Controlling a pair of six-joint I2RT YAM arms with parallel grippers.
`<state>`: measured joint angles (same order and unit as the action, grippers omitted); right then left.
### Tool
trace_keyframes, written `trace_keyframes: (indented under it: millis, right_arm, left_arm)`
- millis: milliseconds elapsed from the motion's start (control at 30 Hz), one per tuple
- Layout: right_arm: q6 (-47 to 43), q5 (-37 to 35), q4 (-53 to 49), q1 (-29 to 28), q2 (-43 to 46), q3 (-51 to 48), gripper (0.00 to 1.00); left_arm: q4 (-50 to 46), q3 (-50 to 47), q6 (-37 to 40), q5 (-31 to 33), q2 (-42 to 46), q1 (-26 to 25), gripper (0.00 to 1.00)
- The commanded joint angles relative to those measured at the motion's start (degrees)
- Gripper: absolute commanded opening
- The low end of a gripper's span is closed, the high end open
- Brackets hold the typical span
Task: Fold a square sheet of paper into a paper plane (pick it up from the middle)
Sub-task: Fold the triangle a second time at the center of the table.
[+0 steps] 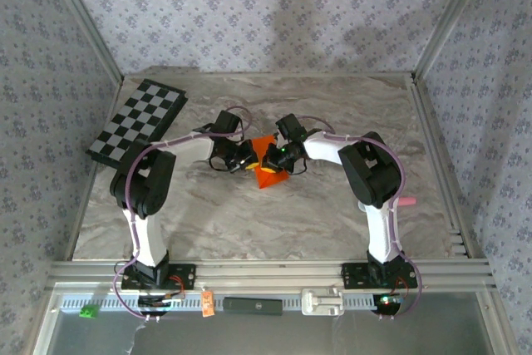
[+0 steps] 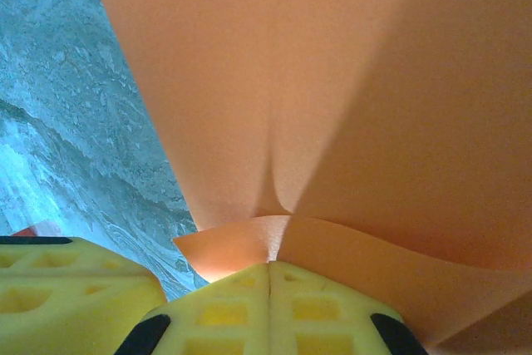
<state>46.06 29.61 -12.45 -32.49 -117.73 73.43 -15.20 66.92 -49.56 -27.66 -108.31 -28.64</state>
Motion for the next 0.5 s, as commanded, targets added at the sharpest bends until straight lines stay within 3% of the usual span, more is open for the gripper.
trace_keyframes:
  millis: [0,467]
  right_arm:
    - [-0.10,-1.61,-3.79,0.19,-2.32,-0.08,0.03]
    - [-0.01,-1.00,-2.66,0.18,-1.91,-0.44,0.03]
  left_arm:
    - [0.30,1.23,-0.46,-0.32,-0.48,-0.65,0.00]
    - [-2.74,2.52,2.15,4.48,-3.26,-1.23,0.00]
